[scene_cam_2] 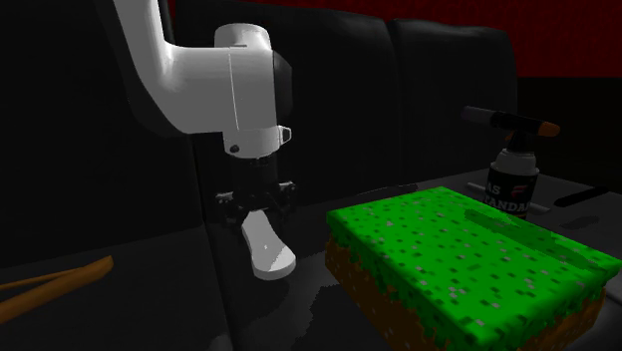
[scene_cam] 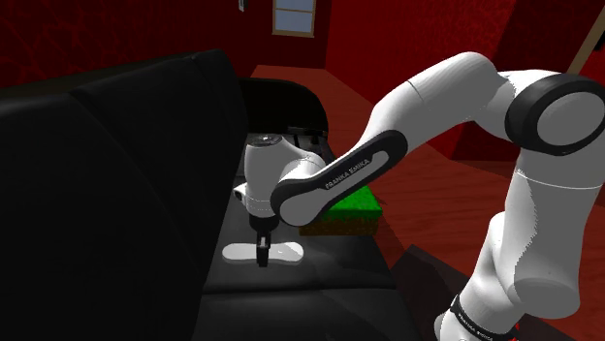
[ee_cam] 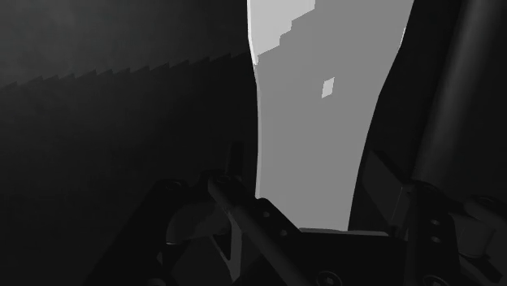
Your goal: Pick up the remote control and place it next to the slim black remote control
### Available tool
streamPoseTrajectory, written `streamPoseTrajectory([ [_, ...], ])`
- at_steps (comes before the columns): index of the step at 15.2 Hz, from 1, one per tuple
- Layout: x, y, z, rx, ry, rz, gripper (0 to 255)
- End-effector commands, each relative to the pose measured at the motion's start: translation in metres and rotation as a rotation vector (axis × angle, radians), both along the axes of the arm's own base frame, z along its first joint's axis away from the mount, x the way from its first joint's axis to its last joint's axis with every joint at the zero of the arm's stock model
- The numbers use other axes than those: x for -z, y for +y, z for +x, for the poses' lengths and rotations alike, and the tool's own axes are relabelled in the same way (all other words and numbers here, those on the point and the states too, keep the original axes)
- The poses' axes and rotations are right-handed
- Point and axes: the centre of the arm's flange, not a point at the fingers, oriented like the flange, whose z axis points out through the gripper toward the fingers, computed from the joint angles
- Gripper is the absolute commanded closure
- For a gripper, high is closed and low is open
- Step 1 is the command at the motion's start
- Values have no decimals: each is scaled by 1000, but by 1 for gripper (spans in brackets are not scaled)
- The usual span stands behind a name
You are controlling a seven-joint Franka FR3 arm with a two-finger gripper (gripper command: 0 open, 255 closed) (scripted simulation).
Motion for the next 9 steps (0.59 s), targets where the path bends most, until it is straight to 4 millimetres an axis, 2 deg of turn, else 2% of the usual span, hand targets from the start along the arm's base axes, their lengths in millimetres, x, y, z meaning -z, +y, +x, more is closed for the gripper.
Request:
streamPoseTrajectory([
  [1,-8,0,0,0,-1,0,255],
  [9,-50,0,0,0,-1,0,255],
])
